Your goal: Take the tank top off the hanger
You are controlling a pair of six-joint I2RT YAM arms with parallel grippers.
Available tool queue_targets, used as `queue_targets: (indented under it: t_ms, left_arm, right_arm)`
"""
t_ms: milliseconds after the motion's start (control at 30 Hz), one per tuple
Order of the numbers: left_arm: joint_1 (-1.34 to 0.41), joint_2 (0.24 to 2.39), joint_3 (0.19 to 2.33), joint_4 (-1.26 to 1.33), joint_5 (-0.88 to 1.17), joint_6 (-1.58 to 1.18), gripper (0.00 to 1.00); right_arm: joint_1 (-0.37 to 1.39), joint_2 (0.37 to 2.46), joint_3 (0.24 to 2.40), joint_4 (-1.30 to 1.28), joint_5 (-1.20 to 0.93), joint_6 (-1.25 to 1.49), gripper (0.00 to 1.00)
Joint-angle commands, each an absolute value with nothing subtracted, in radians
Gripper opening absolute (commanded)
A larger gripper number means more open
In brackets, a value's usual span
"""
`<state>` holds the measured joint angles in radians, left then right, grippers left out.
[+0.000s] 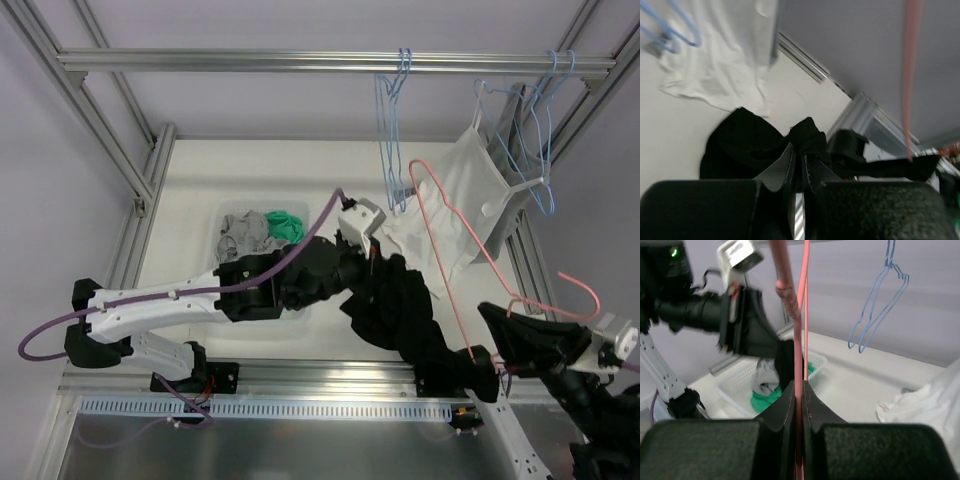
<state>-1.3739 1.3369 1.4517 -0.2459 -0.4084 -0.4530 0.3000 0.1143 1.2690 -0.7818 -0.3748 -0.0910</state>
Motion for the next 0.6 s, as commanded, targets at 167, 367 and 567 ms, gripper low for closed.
queue_targets:
  t_ms: [167, 367, 567]
  left_arm:
    - [-1.623, 1.347, 1.227, 0.181, -0.147, -0.233, 0.0]
    - [-1.611, 1.42, 1.216, 0.02, -0.619, -0.423, 0.0]
    - [-1.468, 1.473, 1.184, -0.19, -0.634, -0.666, 0.0]
  right_arm:
    - [0.305, 0.193, 0.91, 0.151, -0.313, 0.287, 0.0]
    - [0.307, 0.293, 1.038, -0.019, -0.171, 0.114, 0.0]
    - [0.305, 0.348, 1.304, -0.602, 0.053, -0.023, 0.0]
